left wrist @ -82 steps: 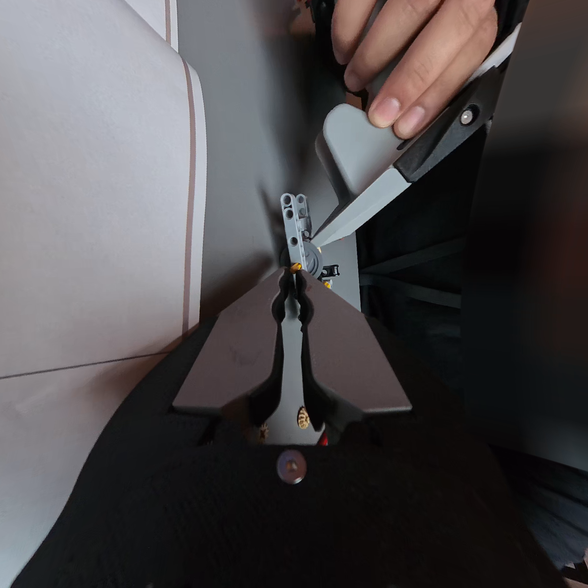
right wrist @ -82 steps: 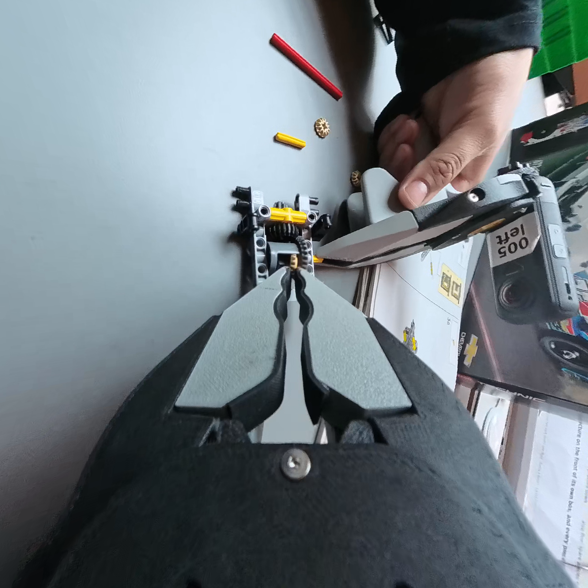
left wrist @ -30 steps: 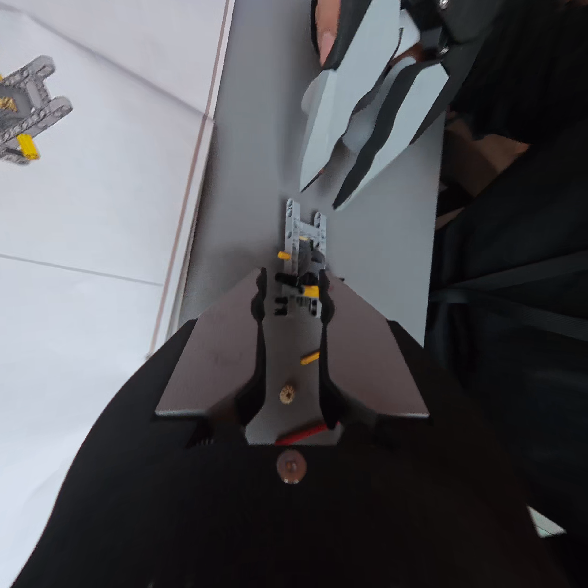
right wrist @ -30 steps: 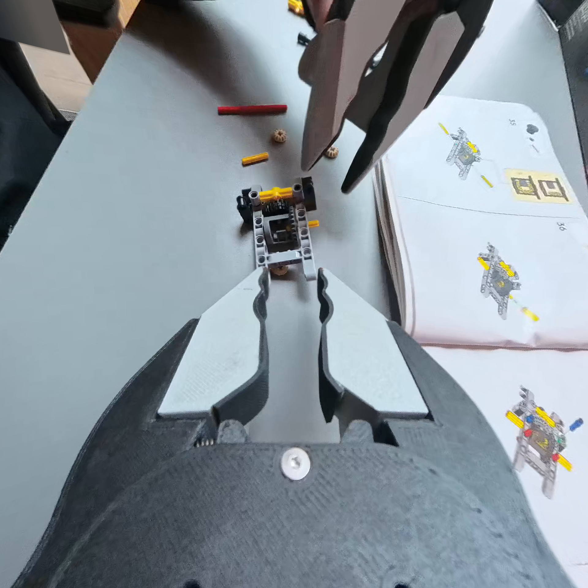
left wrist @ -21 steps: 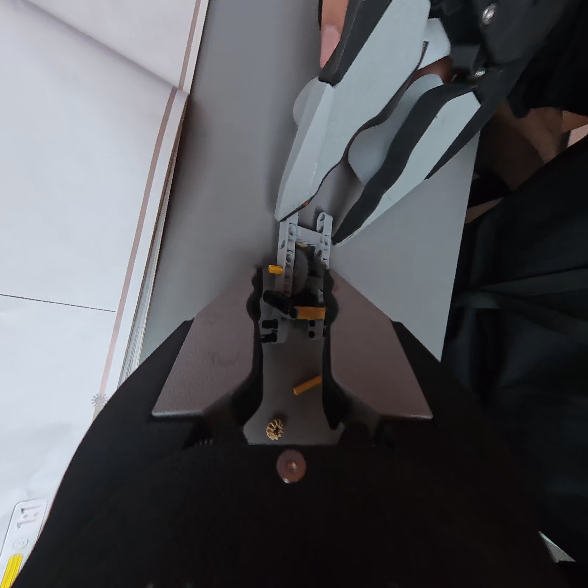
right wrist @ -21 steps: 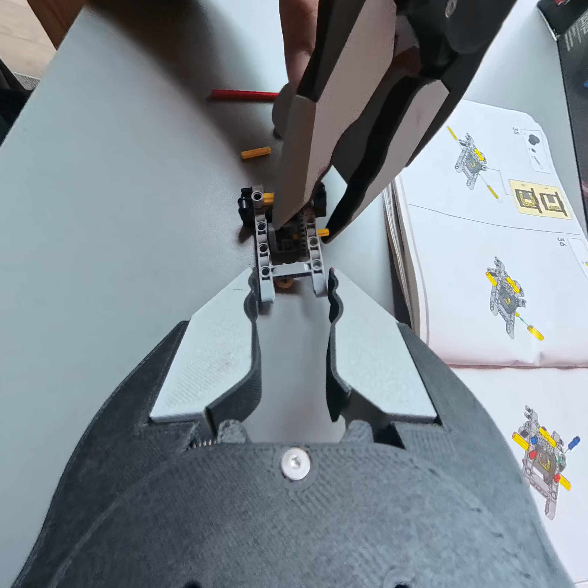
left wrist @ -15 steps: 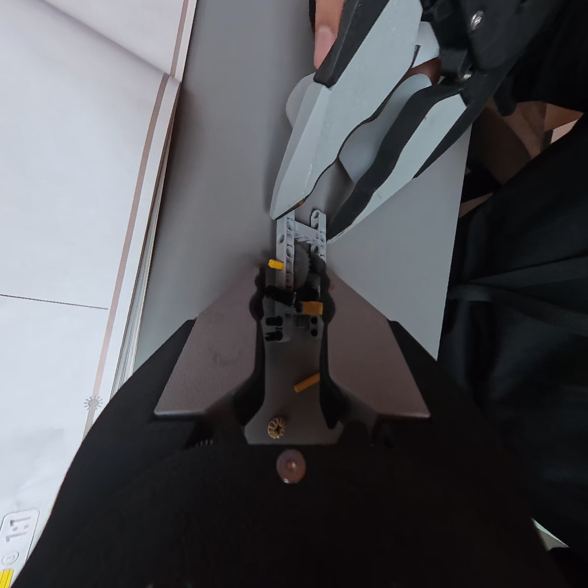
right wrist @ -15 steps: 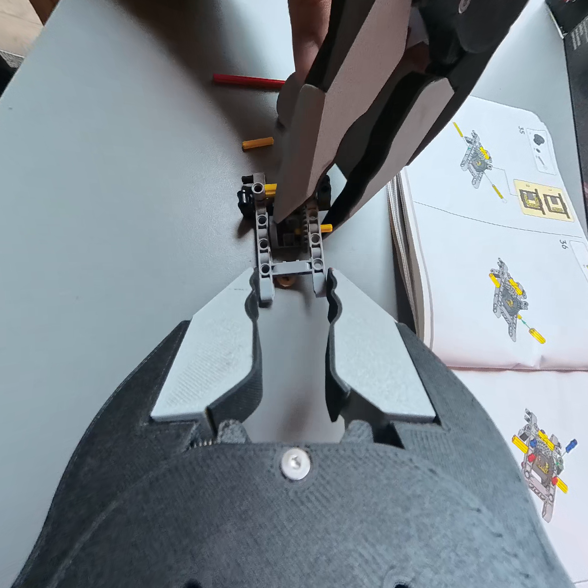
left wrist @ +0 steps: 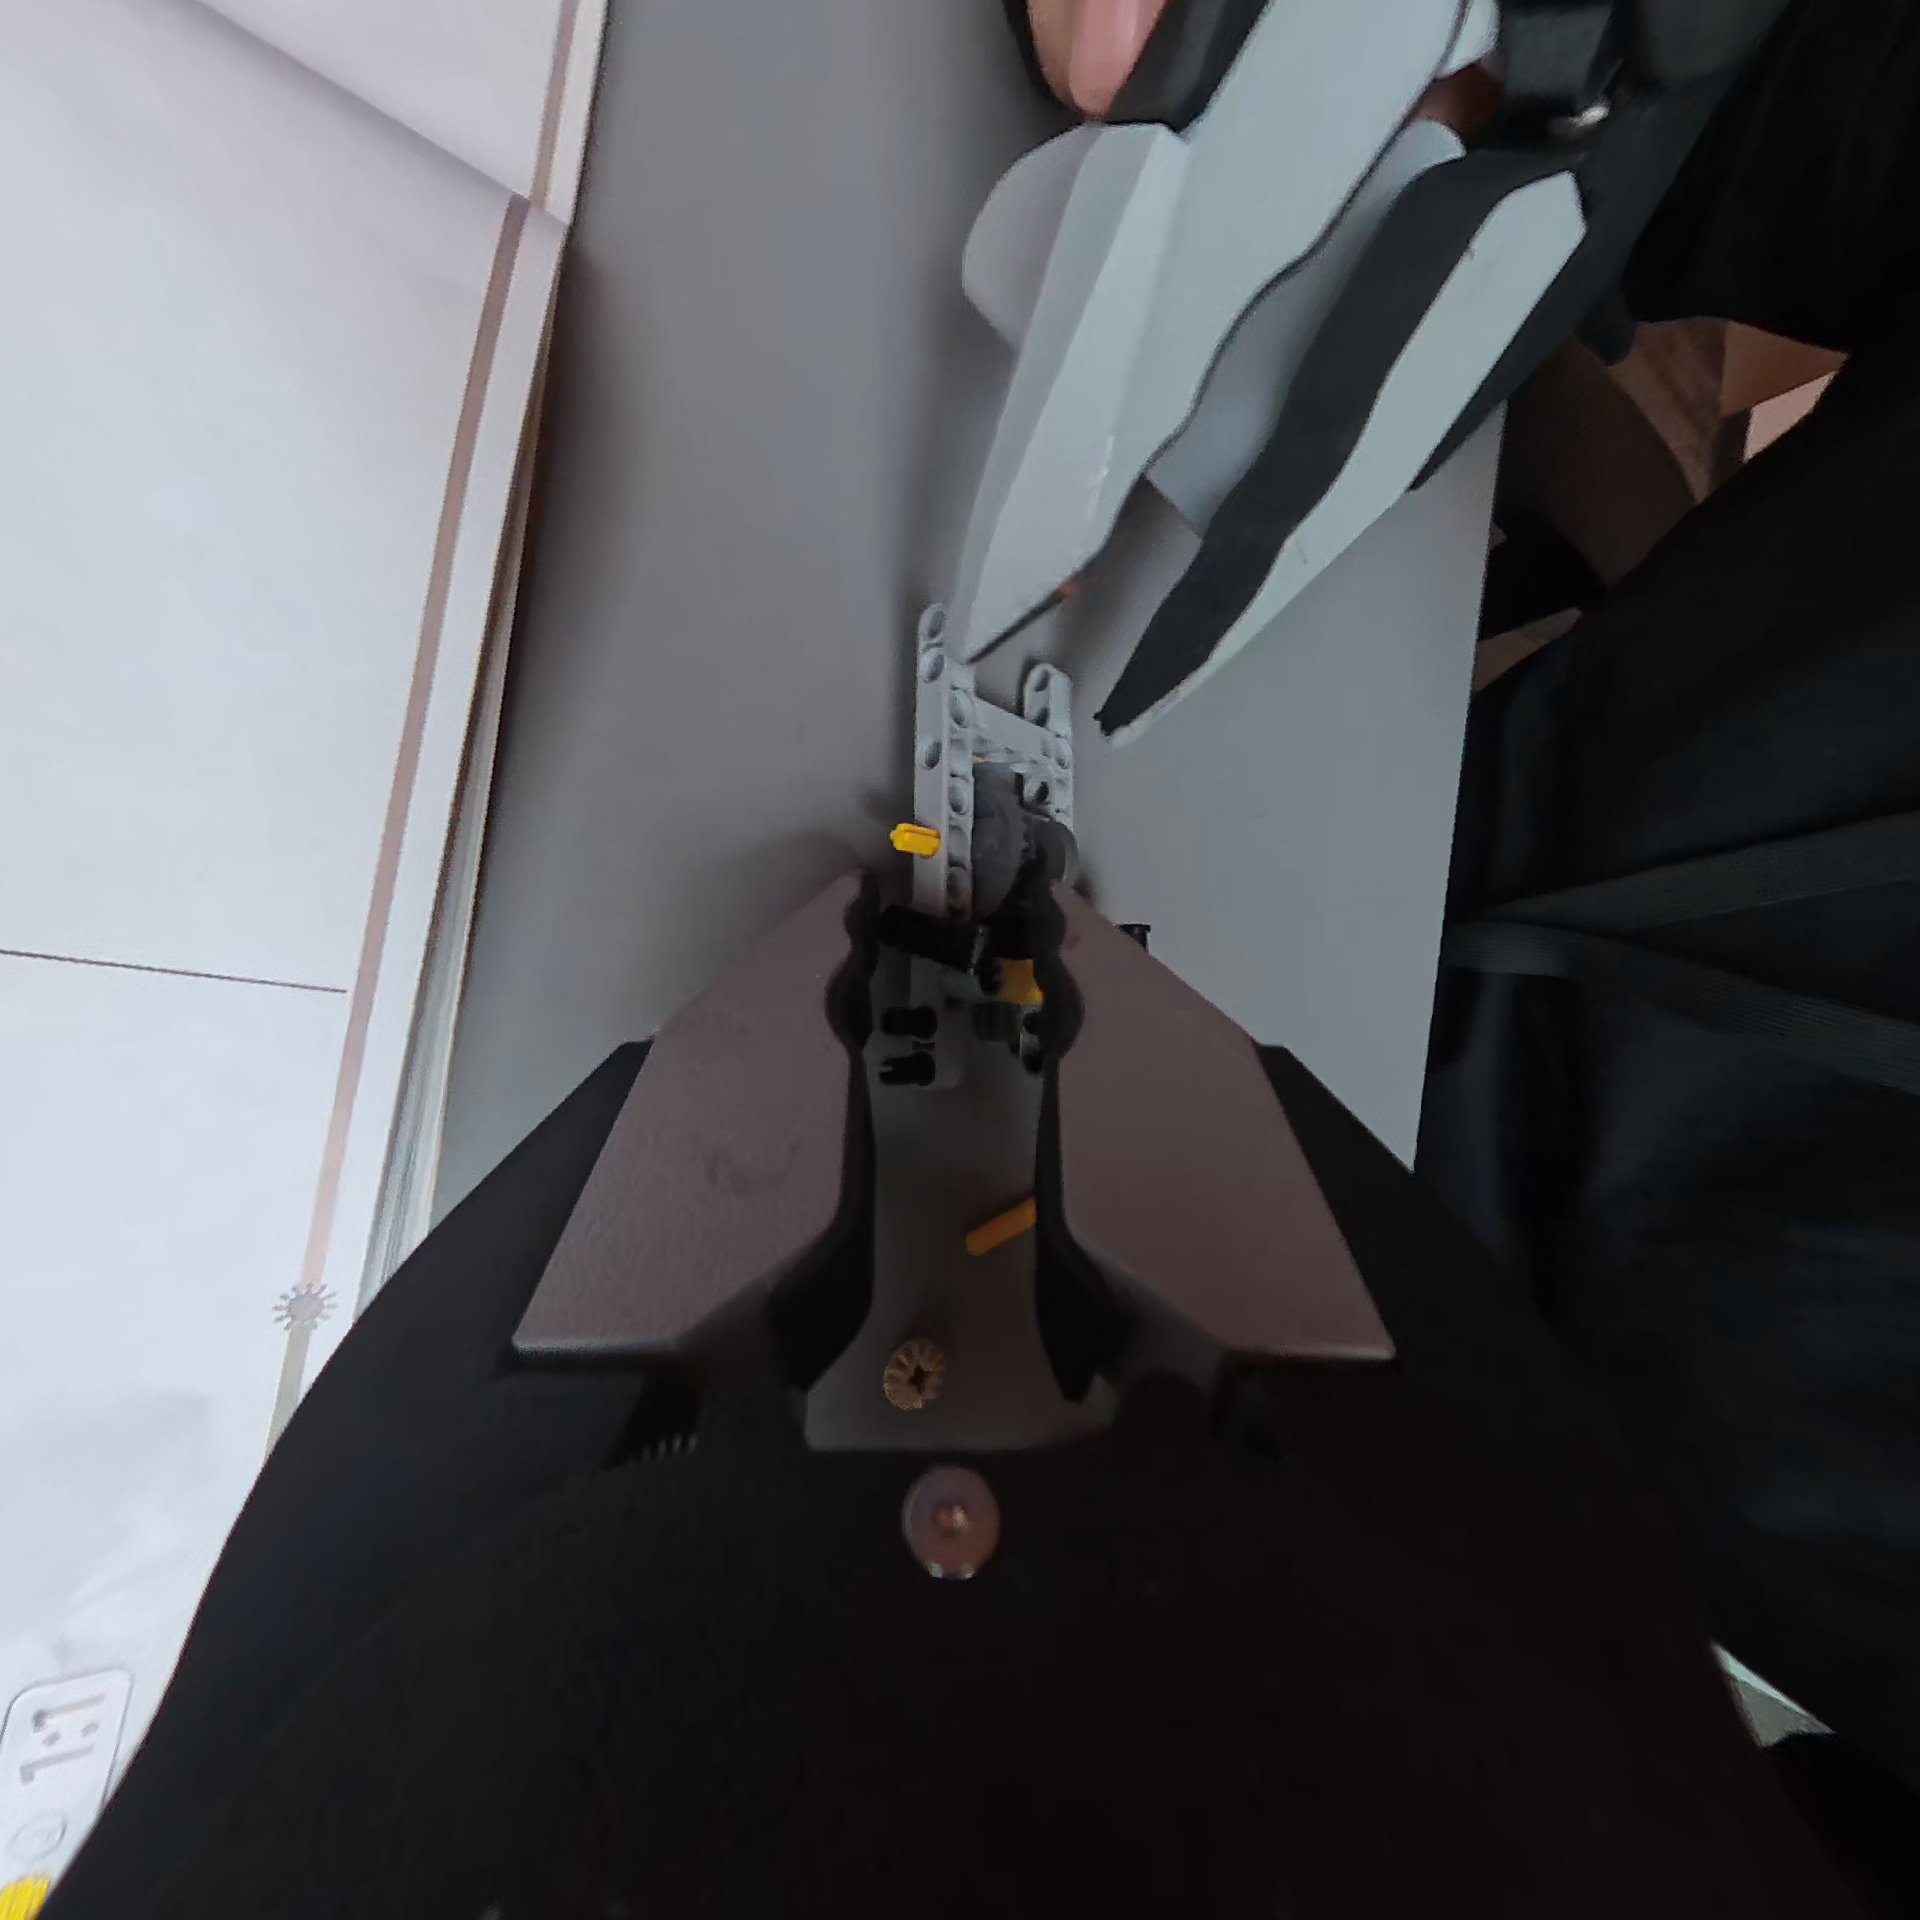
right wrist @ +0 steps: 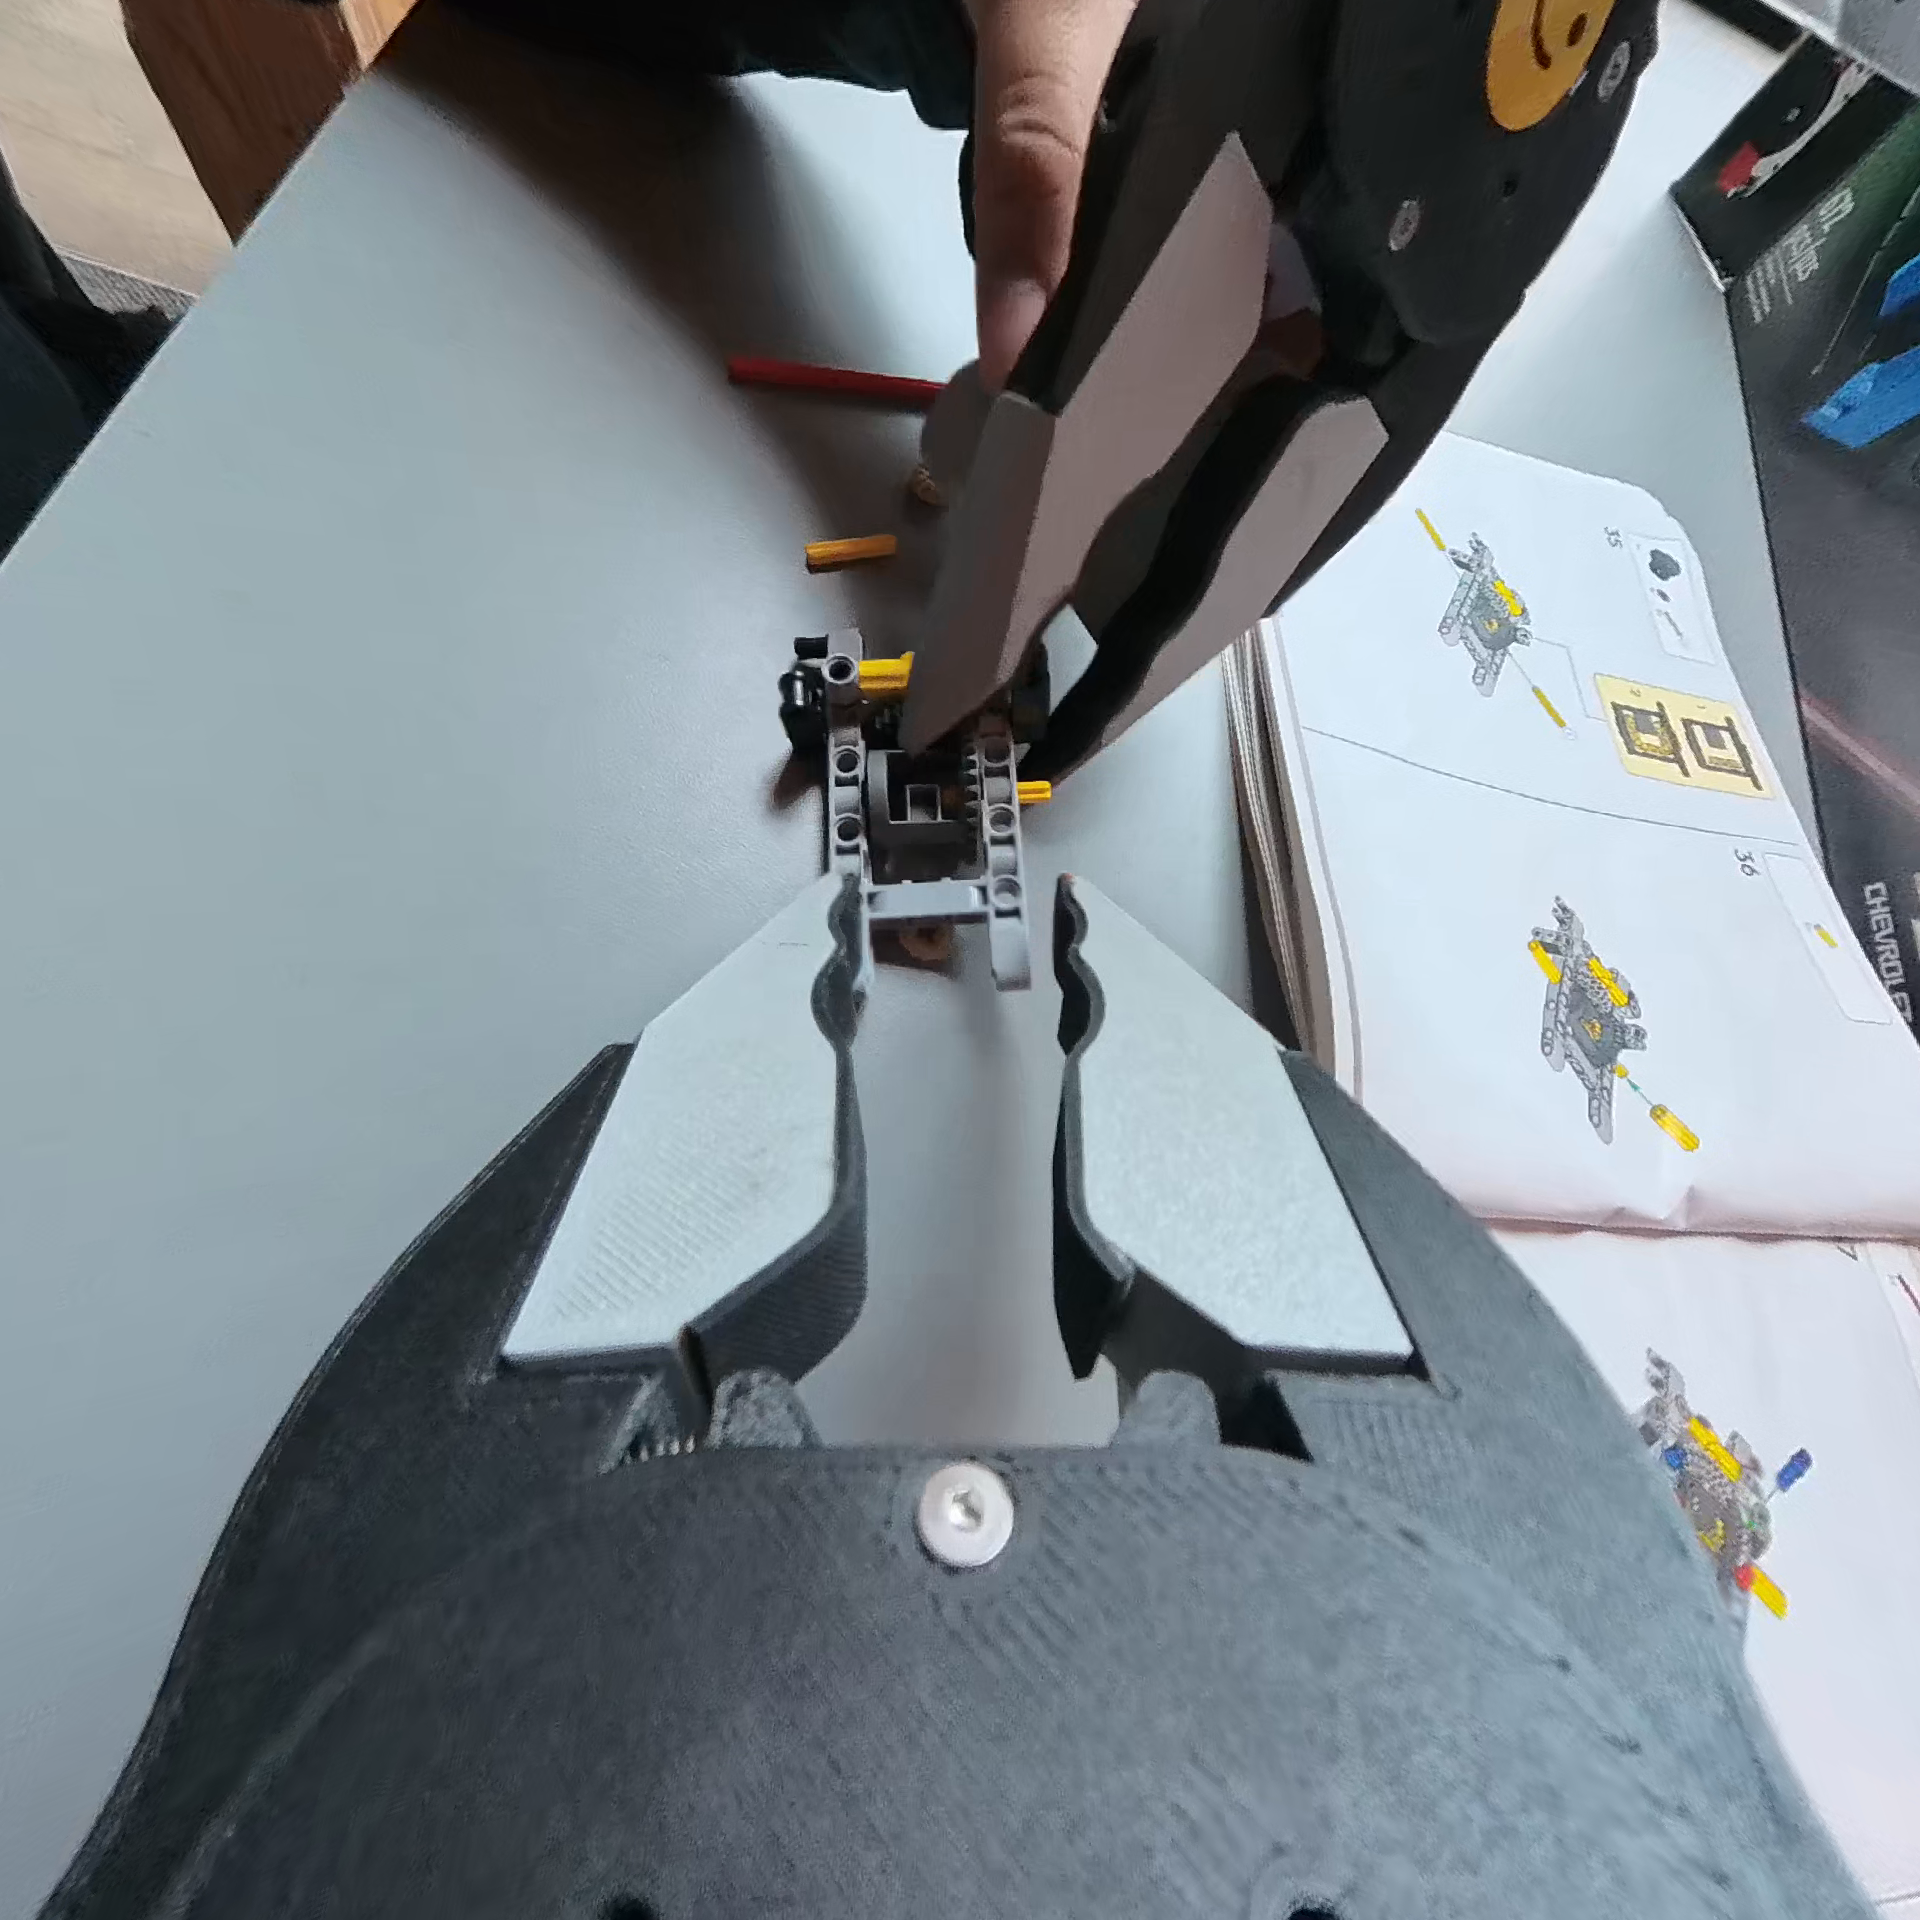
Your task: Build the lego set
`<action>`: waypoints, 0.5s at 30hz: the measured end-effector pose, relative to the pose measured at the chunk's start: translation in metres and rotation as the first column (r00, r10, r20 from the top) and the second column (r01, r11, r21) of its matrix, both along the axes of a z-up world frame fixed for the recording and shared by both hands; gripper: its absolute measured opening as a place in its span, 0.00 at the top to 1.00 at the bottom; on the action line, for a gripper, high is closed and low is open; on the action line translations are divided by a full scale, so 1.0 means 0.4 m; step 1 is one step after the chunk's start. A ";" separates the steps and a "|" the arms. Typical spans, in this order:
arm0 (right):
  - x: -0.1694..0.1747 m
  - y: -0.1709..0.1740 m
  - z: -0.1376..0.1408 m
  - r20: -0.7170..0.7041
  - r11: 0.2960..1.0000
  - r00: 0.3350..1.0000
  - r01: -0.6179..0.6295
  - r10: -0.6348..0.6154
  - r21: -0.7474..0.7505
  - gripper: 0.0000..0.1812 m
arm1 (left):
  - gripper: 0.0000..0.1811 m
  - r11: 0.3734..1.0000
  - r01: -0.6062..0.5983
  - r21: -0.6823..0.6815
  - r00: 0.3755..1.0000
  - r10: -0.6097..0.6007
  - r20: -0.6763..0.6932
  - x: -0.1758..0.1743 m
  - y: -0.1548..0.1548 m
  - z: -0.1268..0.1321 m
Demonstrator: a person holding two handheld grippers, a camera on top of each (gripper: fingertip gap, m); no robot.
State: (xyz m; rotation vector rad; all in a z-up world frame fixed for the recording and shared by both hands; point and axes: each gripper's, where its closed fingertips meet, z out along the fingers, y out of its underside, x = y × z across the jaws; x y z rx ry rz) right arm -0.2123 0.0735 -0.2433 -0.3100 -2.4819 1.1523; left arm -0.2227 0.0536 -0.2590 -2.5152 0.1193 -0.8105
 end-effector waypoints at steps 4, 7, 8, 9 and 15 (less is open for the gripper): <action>0.001 0.006 0.005 0.006 1.000 1.000 0.000 0.000 -0.011 0.79 | 0.85 1.000 0.000 0.011 1.000 -0.001 0.015 -0.004 -0.003 0.013; 0.001 0.018 0.010 0.006 1.000 1.000 0.007 -0.007 -0.010 0.79 | 0.85 1.000 -0.006 0.026 1.000 0.006 0.014 -0.018 -0.009 0.028; 0.002 0.023 0.009 0.012 1.000 1.000 0.007 -0.006 -0.008 0.79 | 0.85 0.999 -0.004 0.040 1.000 0.003 0.023 -0.020 -0.011 0.038; 0.005 0.027 0.008 0.024 1.000 1.000 0.001 -0.001 -0.008 0.79 | 0.85 0.998 -0.005 0.056 0.999 0.003 0.035 -0.021 -0.011 0.049; 0.017 0.040 -0.034 0.103 0.999 0.995 -0.021 0.016 0.048 0.81 | 0.86 0.995 0.028 0.095 0.999 -0.027 -0.017 -0.011 -0.005 0.058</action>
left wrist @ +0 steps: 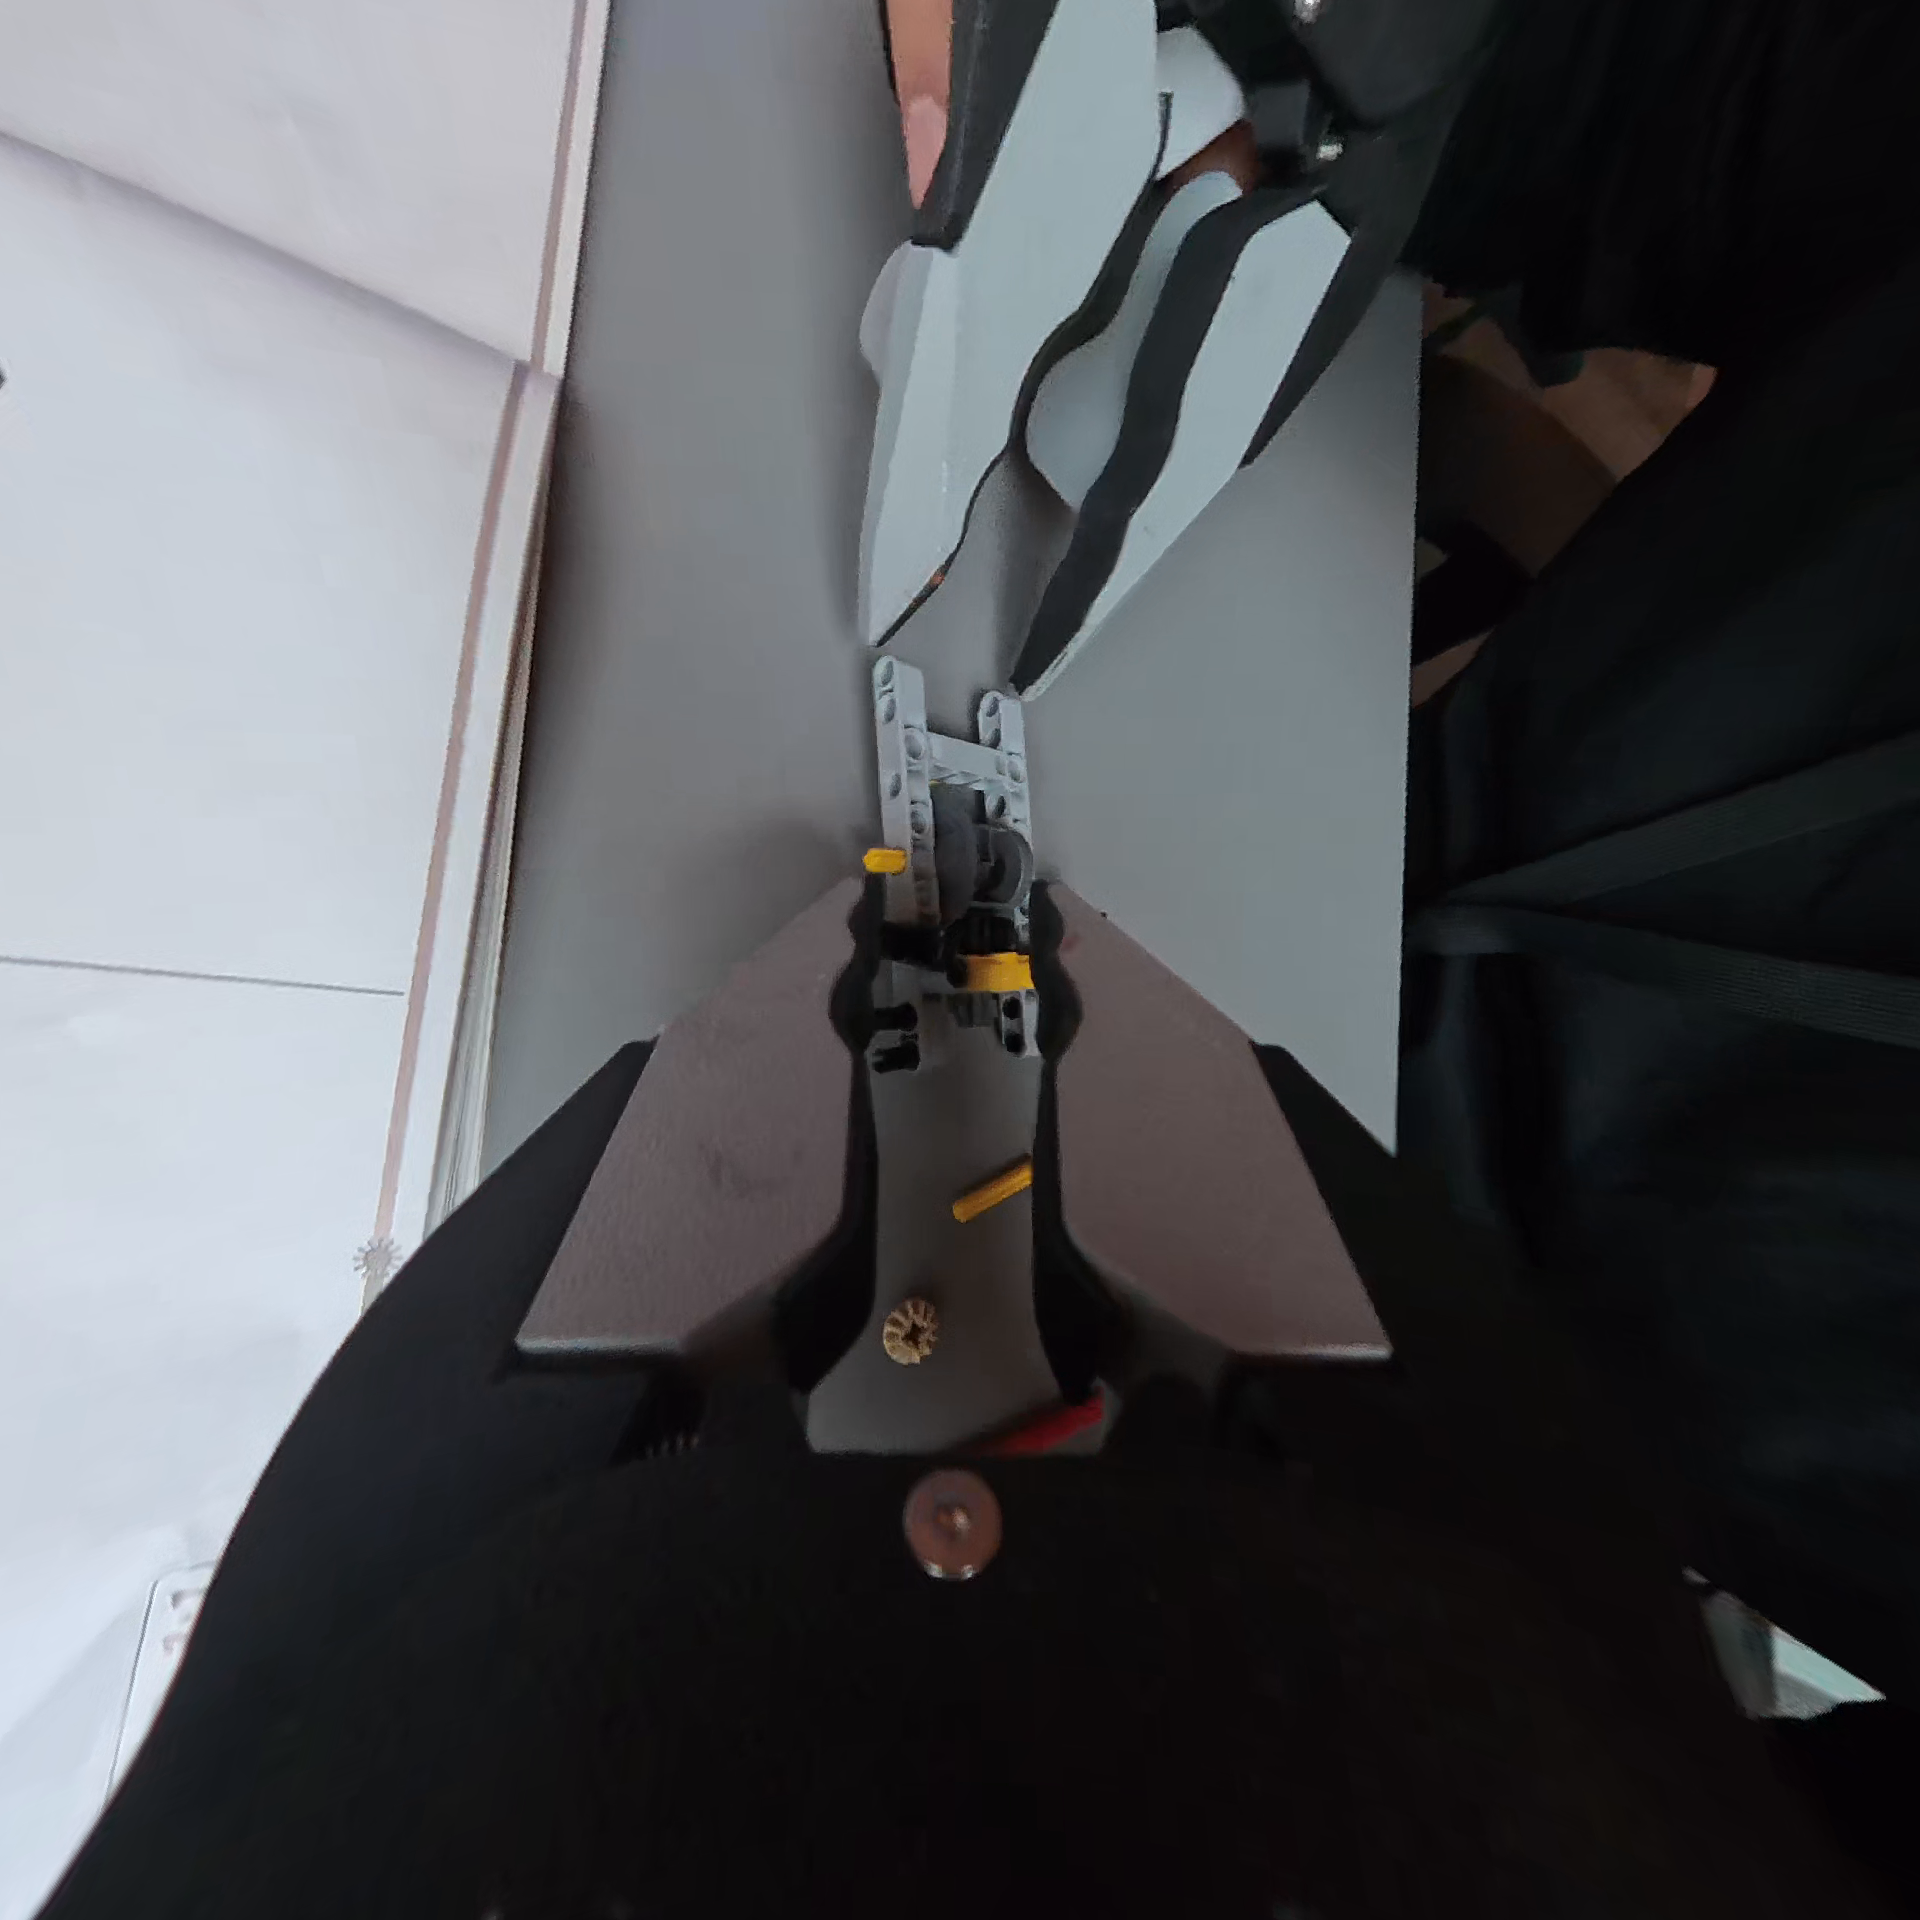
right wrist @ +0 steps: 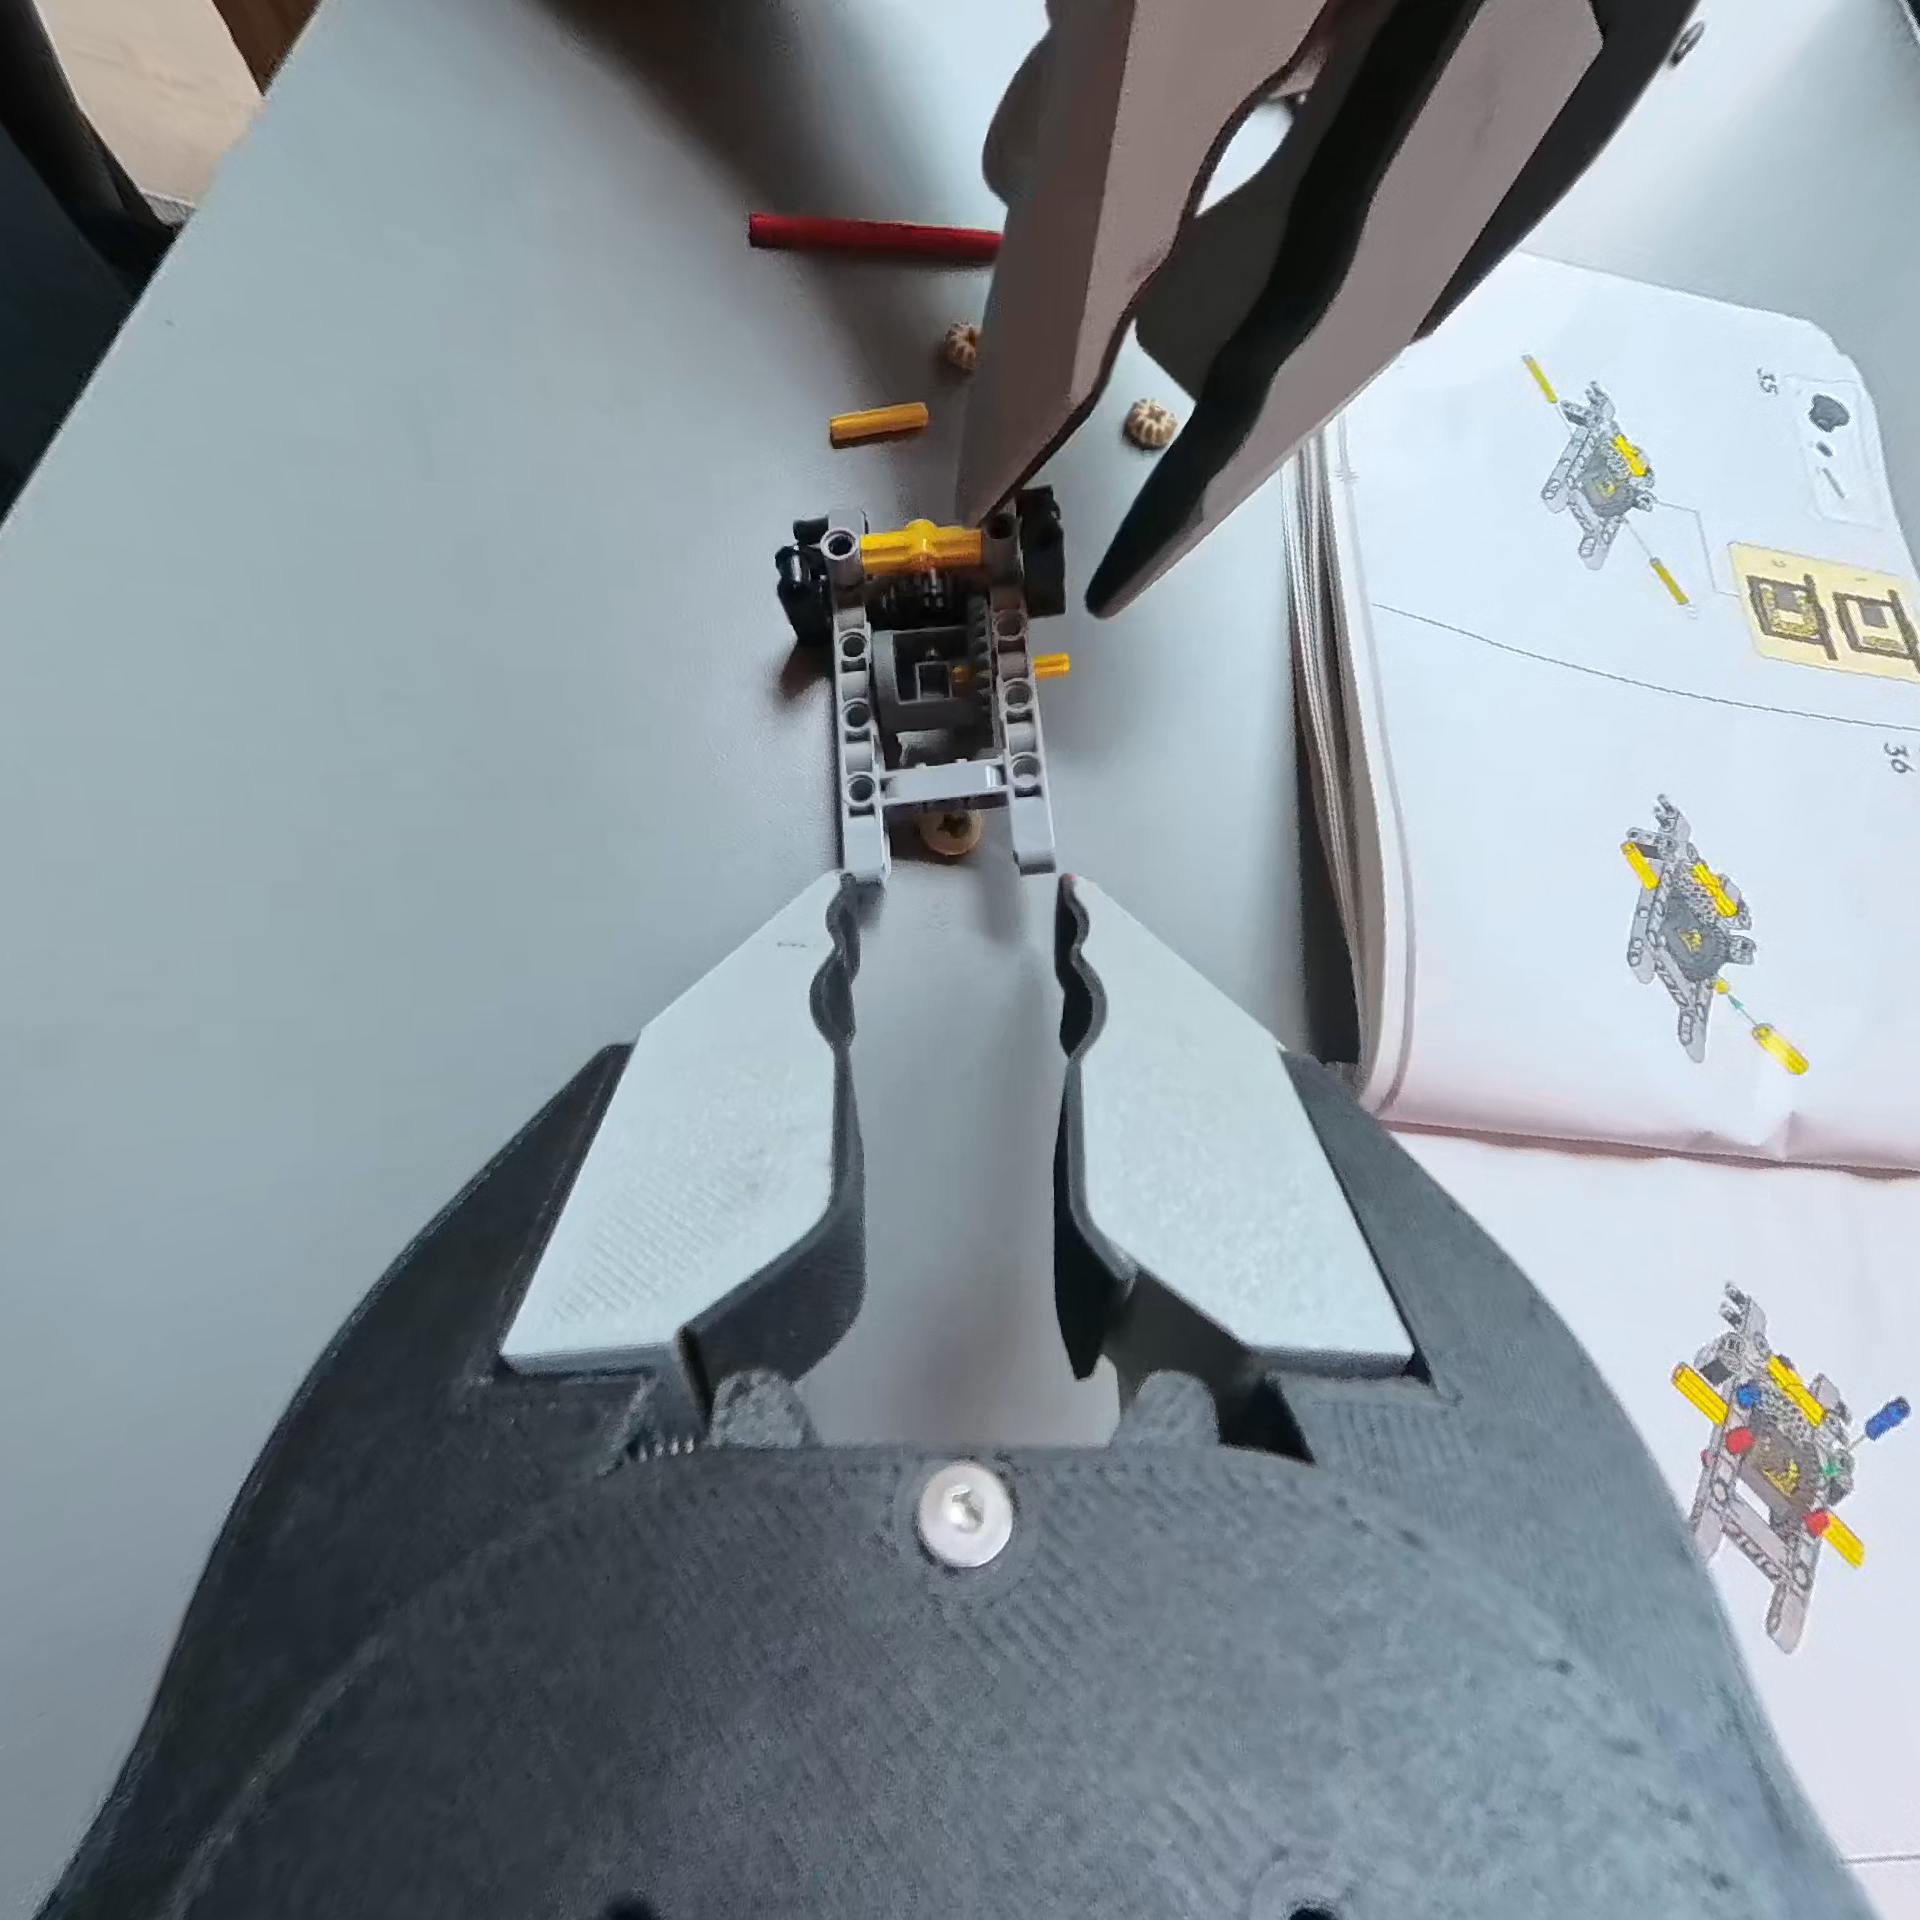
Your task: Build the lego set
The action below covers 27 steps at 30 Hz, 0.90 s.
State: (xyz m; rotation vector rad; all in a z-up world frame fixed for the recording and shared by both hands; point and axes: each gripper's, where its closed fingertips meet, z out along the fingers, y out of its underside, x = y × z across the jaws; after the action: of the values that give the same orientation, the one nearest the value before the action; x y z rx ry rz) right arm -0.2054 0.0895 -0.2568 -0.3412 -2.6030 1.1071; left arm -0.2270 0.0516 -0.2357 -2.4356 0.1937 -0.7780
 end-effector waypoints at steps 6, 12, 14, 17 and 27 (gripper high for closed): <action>0.012 0.017 0.001 0.050 1.000 0.999 -0.013 0.013 -0.005 0.81 | 0.84 0.998 0.060 -0.012 0.990 -0.061 -0.125 0.016 -0.003 -0.024; 0.025 -0.005 -0.020 0.045 0.998 0.998 -0.051 0.050 0.024 0.86 | 0.84 0.999 0.033 -0.006 0.994 -0.034 -0.106 -0.013 -0.009 -0.020; 0.022 -0.016 -0.019 0.038 0.999 0.998 -0.047 0.047 0.016 0.87 | 0.84 1.000 0.016 -0.011 0.996 -0.017 -0.091 -0.029 -0.016 -0.017; 0.025 -0.031 -0.016 0.043 0.998 0.997 -0.056 0.057 -0.006 0.88 | 0.84 1.000 -0.020 0.011 0.995 0.020 -0.094 -0.061 -0.025 0.004; 0.020 -0.063 -0.024 0.018 0.998 0.998 -0.066 0.065 0.013 0.97 | 0.84 0.994 -0.106 0.039 0.988 0.110 -0.109 -0.094 -0.085 0.071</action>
State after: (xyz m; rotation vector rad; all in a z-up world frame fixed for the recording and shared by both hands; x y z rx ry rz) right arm -0.1976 0.0644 -0.2662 -0.2658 -2.6534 1.1123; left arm -0.2647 0.0174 -0.2074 -2.4372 0.1146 -0.5881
